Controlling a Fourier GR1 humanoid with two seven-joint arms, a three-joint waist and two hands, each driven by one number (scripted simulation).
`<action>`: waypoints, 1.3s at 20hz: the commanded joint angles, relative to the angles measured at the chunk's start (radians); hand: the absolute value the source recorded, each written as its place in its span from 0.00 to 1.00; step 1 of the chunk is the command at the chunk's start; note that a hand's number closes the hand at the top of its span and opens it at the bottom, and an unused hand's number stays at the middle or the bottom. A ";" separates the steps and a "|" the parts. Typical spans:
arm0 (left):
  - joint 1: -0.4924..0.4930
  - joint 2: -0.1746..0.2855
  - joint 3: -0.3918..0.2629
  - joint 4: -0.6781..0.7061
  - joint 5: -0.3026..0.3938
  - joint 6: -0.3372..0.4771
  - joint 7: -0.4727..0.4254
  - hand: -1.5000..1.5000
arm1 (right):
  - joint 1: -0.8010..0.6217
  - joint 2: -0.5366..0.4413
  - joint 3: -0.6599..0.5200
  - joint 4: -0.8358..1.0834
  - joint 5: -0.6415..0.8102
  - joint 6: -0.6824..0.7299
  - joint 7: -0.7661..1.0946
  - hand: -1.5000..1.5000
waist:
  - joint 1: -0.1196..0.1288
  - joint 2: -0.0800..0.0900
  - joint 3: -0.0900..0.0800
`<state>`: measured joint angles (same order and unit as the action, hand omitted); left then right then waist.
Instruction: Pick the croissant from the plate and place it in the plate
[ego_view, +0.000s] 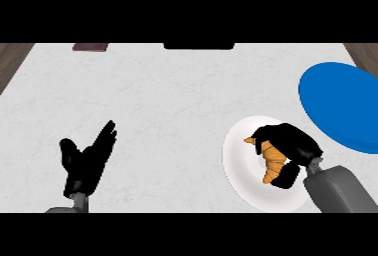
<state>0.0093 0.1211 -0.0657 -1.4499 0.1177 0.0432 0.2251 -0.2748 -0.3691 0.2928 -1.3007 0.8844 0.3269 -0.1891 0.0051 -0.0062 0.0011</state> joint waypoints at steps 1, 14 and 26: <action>-0.025 -0.024 0.005 0.019 -0.007 0.007 0.037 0.50 | 0.003 -0.015 -0.029 0.003 0.050 0.001 -0.053 1.00 | -0.004 0.006 -0.001; 0.008 -0.027 -0.032 -0.040 -0.020 0.000 0.009 0.50 | -0.304 0.102 -0.535 0.180 0.139 -0.426 0.891 1.00 | 0.055 0.042 -0.008; -0.046 -0.024 -0.070 -0.029 -0.027 -0.035 0.031 0.50 | -0.564 0.021 -0.632 0.281 0.638 -0.820 1.470 1.00 | 0.147 0.067 -0.006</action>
<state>-0.0378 0.0919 -0.1335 -1.4930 0.0851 0.0207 0.2431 -0.7740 -0.3342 -0.3069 -1.0529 1.3824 -0.3554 1.0551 0.1337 0.0558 -0.0052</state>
